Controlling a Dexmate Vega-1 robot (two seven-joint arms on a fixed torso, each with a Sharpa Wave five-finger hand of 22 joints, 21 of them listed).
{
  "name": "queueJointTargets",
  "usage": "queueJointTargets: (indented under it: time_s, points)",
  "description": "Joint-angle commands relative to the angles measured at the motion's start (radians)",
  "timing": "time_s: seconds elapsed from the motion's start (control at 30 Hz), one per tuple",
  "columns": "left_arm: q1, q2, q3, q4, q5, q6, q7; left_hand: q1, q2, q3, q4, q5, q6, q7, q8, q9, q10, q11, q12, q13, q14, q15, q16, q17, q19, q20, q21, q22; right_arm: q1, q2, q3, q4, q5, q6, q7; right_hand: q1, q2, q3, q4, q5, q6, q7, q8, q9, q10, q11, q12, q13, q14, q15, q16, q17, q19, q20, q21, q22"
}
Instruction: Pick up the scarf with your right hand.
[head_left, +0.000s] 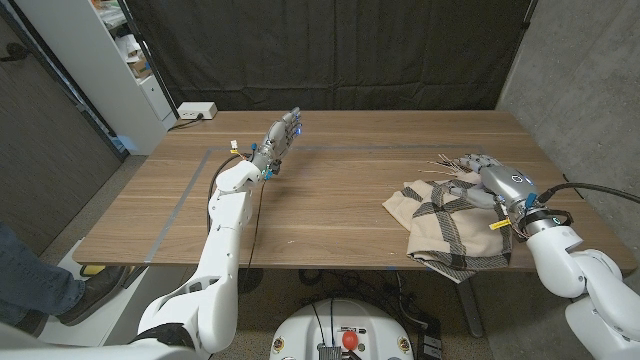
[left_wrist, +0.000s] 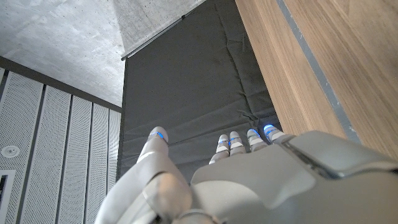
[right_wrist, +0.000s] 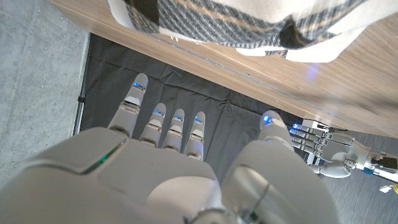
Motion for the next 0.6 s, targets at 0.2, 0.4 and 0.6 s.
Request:
queueJointTargets:
  time_s: [0.2,0.4,0.6]
  points:
    - [-0.001,-0.001,-0.002,-0.003,0.002,-0.001,-0.002,-0.001,0.01,0.0,-0.003,0.001,0.002,0.004,0.005,0.004,-0.002,0.005,-0.002,0.004,-0.006,0.003,0.002,0.003,-0.062,0.001,0.0,0.002,-0.016,-0.002,-0.02,-0.005,-0.027,-0.04,0.025,0.009,-0.004,-0.004,0.0,0.011,-0.018,0.004,-0.001,0.006,-0.026,-0.003,-0.007,0.005,-0.016,0.002,-0.003,0.0,0.022,0.0,0.012,0.004]
    - [-0.003,0.001,-0.001,-0.001,0.003,0.002,-0.004,-0.001,0.011,0.0,-0.003,0.0,0.002,0.004,0.004,0.004,-0.001,0.006,-0.001,0.004,-0.006,0.004,0.002,0.003,-0.062,0.0,0.001,0.002,-0.015,-0.005,-0.027,-0.001,-0.03,-0.05,0.032,0.012,-0.004,-0.004,-0.001,0.013,-0.027,0.005,-0.002,0.006,-0.034,-0.004,-0.007,0.005,-0.021,0.002,-0.004,0.0,0.028,0.001,0.012,0.004]
    - [-0.007,0.001,-0.003,0.006,0.002,0.0,-0.004,-0.001,0.011,-0.001,-0.003,0.0,0.003,0.003,0.004,0.004,0.0,0.005,-0.001,0.004,-0.005,0.004,0.003,0.003,-0.063,0.001,0.001,0.002,-0.013,-0.009,-0.035,0.005,-0.035,-0.063,0.04,0.017,-0.004,-0.004,-0.001,0.015,-0.042,0.003,-0.004,0.006,-0.048,0.001,-0.008,0.005,-0.027,0.006,-0.005,0.0,0.033,0.001,0.012,0.004]
